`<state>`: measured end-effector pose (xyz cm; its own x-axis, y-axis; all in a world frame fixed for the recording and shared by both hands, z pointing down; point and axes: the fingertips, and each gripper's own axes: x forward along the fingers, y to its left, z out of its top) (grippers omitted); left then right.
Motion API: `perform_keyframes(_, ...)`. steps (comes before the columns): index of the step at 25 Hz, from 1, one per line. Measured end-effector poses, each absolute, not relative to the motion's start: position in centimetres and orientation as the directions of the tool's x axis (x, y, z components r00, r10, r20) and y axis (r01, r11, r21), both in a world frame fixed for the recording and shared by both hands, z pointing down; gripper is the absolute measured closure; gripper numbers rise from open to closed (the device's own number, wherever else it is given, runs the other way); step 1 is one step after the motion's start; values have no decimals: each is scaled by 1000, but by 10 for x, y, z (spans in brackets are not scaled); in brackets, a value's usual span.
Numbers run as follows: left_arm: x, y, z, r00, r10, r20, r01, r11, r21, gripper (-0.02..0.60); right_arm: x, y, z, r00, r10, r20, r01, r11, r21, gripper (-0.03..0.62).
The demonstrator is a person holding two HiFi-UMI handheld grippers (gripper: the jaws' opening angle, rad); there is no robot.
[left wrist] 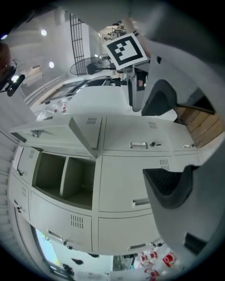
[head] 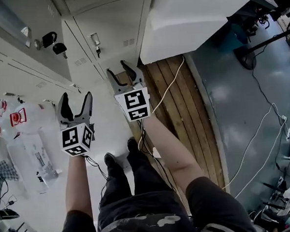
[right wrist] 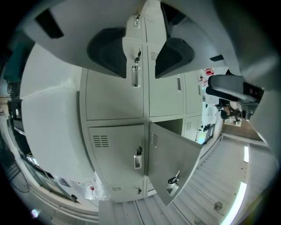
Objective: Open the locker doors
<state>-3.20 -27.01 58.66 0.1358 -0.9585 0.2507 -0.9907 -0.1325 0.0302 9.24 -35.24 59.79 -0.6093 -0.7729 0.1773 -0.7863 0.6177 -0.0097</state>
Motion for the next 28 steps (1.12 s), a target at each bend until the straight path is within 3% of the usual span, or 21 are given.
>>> perform_keyframes(20,-75,-374,658,75,-960,270,-997,-77,4,212,-7,-471,691,-704,-690,171,-702,712,-17,375)
perform_keyframes(28,-85,-397,650,51,-968,248,-998,-58,-21,212,-37,-504,687,-718,-675,170,-677,734,55,375)
